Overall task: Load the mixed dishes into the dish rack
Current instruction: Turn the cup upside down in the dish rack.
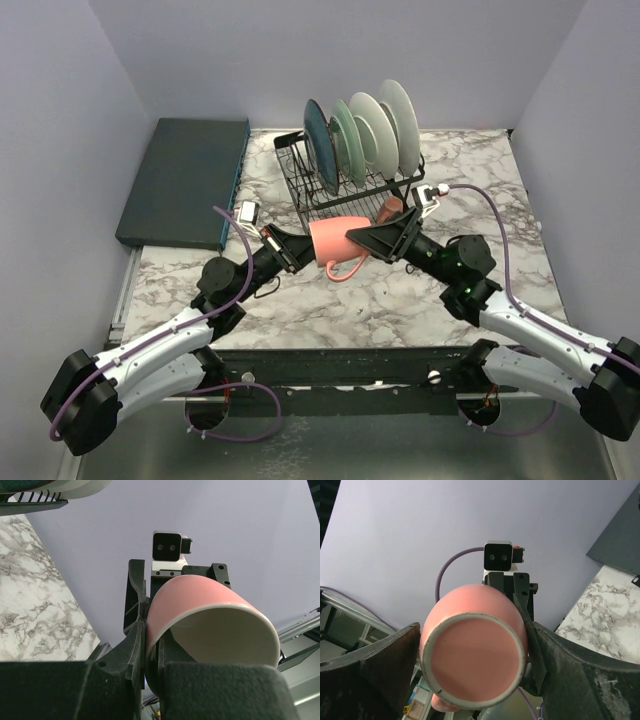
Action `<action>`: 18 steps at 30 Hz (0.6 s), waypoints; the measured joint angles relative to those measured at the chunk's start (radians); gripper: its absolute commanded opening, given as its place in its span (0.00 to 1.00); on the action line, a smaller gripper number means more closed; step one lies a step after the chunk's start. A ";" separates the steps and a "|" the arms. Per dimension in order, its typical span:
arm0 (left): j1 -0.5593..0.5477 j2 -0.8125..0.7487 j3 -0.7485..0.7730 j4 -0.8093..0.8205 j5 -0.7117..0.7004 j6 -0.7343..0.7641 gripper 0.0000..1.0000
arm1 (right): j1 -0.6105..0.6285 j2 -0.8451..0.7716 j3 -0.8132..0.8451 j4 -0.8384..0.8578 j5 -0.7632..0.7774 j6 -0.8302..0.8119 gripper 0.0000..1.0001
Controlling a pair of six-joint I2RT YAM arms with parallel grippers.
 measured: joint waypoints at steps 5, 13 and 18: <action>0.000 0.000 -0.018 0.031 -0.020 0.013 0.00 | 0.042 0.039 0.006 0.030 0.041 -0.005 0.89; 0.000 0.002 -0.027 0.071 -0.050 0.045 0.00 | 0.105 0.056 0.011 0.051 0.137 -0.037 0.87; 0.000 0.002 -0.035 0.095 -0.074 0.064 0.00 | 0.134 0.072 0.017 0.068 0.190 -0.054 0.69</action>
